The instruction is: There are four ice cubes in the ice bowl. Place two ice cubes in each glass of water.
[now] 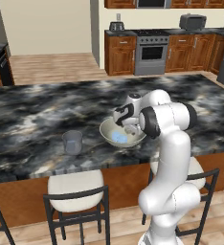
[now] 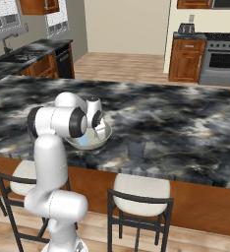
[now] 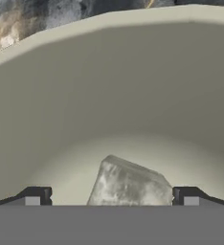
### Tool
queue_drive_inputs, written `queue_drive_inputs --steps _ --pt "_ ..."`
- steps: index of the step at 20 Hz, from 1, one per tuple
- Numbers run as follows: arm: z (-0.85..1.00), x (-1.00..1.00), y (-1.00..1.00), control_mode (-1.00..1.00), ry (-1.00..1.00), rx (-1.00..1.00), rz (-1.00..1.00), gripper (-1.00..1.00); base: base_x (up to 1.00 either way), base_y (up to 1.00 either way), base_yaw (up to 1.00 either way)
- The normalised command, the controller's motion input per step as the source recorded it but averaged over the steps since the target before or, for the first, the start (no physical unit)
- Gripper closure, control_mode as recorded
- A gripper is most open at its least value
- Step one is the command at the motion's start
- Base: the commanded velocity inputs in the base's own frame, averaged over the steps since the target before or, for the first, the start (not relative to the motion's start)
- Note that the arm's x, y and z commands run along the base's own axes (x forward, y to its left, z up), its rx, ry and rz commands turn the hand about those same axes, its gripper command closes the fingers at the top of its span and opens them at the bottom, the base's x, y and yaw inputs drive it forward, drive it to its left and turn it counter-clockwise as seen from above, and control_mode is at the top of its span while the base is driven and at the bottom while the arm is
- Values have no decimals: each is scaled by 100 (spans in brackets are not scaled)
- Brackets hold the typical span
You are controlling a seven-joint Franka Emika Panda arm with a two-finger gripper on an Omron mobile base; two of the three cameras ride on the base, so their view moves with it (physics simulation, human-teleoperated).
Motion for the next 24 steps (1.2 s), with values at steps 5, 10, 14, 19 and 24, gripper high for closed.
queue_drive_inputs --steps 5,10,14,19,24 --pt "-4 7 -7 -100 -6 0 0 -100 0 0 0" --pt "-12 10 -1 -100 -2 0 0 -100 0 0 0" --pt "-11 10 0 -100 0 0 0 -100 0 0 0" --pt "-8 1 0 -100 -2 0 0 -100 0 0 0" --pt "-7 0 -3 -100 -3 0 0 -100 0 0 0"
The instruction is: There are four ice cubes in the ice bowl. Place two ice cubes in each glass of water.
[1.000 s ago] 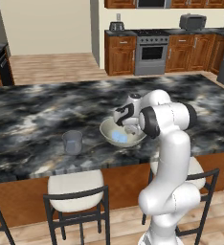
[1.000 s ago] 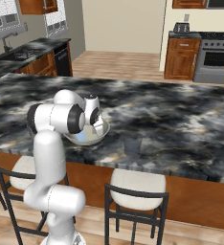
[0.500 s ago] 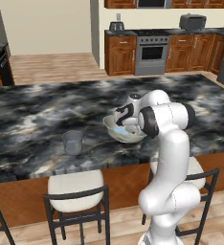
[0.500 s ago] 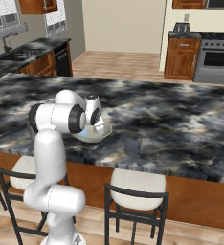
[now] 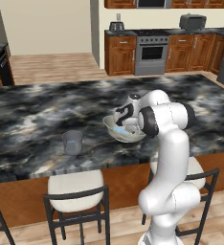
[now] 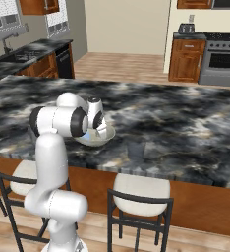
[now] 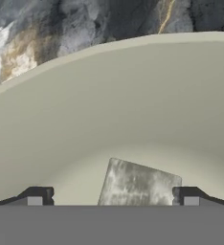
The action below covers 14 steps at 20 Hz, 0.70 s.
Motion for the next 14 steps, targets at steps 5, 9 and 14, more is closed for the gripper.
queue_drive_inputs --steps 5,9,14 --pt "-15 0 -11 -100 -3 0 0 -100 0 0 0" --pt "-22 0 -11 -100 0 0 0 -100 0 0 0" --pt "-26 0 -10 -100 0 0 0 100 0 0 0"
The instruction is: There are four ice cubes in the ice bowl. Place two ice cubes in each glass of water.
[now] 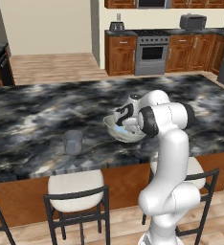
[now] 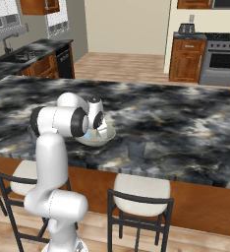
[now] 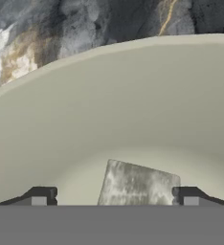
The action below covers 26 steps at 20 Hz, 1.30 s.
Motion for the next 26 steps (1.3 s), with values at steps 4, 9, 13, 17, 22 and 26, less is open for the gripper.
queue_drive_inputs --steps 4,9,13,17,22,26 --pt "-29 0 -16 -100 0 0 0 100 0 0 0" --pt "-34 0 -30 -100 0 0 0 100 0 0 0" --pt "-23 -1 -28 -100 -3 0 0 100 0 0 0" --pt "8 -18 -9 -100 -16 0 0 100 0 0 0" --pt "44 -25 -1 -100 -25 2 0 100 0 0 0" --pt "65 -24 2 -100 -16 3 0 100 0 0 0"
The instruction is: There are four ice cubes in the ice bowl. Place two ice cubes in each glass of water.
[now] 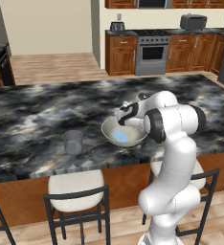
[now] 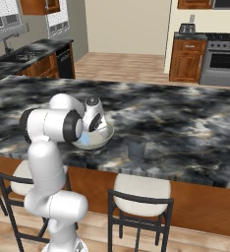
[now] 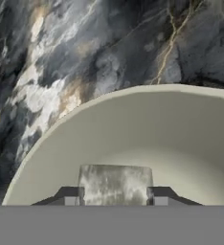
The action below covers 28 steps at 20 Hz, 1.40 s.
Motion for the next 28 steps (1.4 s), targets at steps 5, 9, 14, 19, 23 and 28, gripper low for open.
queue_drive_inputs --steps 5,9,14,19,23,28 --pt "94 -28 21 -100 1 4 11 100 0 0 0" --pt "68 -18 42 -100 26 0 49 100 0 0 0" --pt "29 -17 46 -100 23 -1 61 100 0 0 0" --pt "2 0 54 -100 14 -1 55 100 0 0 0" --pt "2 0 77 -100 16 -5 52 100 0 0 0" --pt "0 -3 100 -100 1 -12 33 100 0 0 0"
